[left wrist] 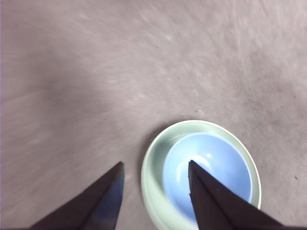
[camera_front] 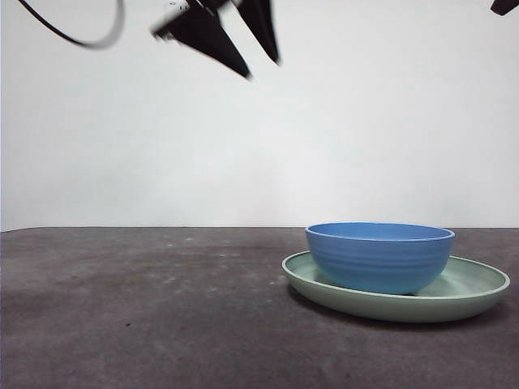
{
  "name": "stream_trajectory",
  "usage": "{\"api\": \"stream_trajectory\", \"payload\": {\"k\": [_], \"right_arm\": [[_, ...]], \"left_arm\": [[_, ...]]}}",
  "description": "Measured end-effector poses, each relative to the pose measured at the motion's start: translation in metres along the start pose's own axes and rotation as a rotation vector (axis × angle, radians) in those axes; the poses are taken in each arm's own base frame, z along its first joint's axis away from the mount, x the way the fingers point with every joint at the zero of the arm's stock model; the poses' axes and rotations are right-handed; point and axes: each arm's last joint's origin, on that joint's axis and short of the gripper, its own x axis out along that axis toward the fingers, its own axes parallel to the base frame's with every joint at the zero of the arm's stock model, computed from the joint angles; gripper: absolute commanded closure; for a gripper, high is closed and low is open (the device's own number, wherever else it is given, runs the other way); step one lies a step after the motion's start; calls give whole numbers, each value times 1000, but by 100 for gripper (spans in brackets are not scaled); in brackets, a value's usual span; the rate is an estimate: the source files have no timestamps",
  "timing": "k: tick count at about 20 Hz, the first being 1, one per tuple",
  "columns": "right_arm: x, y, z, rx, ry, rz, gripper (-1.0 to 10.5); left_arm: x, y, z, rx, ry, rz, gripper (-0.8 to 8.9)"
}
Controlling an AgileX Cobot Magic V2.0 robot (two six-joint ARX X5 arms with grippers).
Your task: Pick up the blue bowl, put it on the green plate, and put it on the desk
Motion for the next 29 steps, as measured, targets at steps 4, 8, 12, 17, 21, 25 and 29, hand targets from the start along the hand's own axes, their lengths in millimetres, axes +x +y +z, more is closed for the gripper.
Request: {"api": "stream_trajectory", "payload": {"k": [4, 8, 12, 17, 21, 25, 29], "right_arm": [[0, 0, 0, 0, 0, 0, 613], [0, -1, 0, 0, 4, -31, 612], [0, -1, 0, 0, 4, -38, 613], [0, -1, 0, 0, 4, -38, 613], [0, -1, 0, 3, 4, -38, 613], [0, -1, 0, 8, 5, -39, 613], [0, -2, 0, 27, 6, -55, 614]], "left_arm": [[-56, 14, -2, -6, -92, 36, 595], [-80, 28, -38, -11, -64, 28, 595], [-89, 31, -91, -4, -12, -88, 595], [-89, 29, -145, 16, 64, -328, 596], [-90, 28, -153, 20, 76, -378, 596], [-90, 28, -152, 25, 66, -379, 596], [-90, 28, -152, 26, 64, -379, 596]]}}
